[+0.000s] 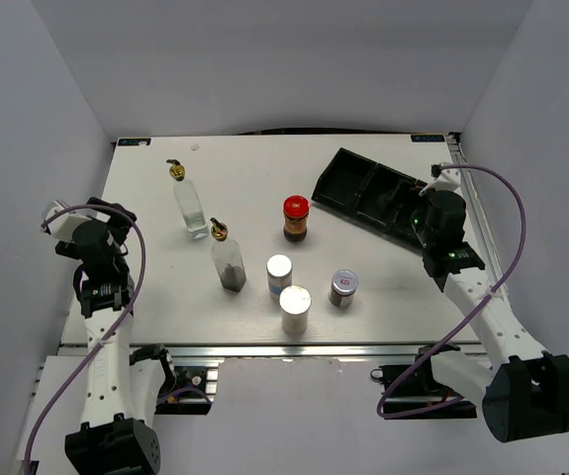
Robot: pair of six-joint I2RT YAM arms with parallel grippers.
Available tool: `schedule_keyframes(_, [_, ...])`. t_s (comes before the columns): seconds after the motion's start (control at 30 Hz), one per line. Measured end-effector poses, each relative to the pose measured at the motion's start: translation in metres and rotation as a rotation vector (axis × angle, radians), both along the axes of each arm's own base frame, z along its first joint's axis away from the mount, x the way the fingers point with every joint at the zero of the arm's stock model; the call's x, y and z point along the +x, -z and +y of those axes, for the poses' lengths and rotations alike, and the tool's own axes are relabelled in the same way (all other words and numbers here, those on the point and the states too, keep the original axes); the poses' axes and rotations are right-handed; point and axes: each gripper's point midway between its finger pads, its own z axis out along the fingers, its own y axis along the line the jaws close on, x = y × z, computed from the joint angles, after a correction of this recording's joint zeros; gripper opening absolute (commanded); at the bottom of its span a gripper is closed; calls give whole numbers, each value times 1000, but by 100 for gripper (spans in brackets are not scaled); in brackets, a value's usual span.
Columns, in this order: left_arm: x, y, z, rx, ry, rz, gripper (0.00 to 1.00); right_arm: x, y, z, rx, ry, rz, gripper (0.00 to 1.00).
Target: Organize the condiment bottles
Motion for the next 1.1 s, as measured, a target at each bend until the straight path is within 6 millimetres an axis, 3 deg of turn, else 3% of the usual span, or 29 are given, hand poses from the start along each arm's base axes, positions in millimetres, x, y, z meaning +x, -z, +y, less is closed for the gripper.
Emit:
schedule_keyframes(0.1, [7, -9, -8, 19, 59, -49, 98, 0, -4, 7, -9, -48, -22, 89])
schedule_keyframes(0.2, [12, -11, -16, 42, 120, -86, 98, -3, -16, 27, -33, -171, -87, 89])
schedule_keyframes(0.4, [23, -5, -28, 86, 219, -75, 98, -38, -28, 136, -183, -610, -198, 89])
schedule_keyframes(0.53, [29, 0, -41, 124, 318, -58, 98, -60, -36, 195, -271, -876, -264, 89])
schedule_keyframes(0.6, [31, 1, -49, 148, 376, -49, 98, -80, -41, 224, -304, -1016, -314, 89])
schedule_keyframes(0.77, [33, -1, -67, 203, 496, -55, 98, -125, -48, 280, -319, -1304, -413, 89])
schedule_keyframes(0.93, [34, 2, -79, 221, 577, -57, 98, -142, -50, 328, -316, -1425, -471, 89])
schedule_keyframes(1.1, [35, 4, -83, 221, 603, -55, 98, -149, -45, 359, -280, -1461, -502, 89])
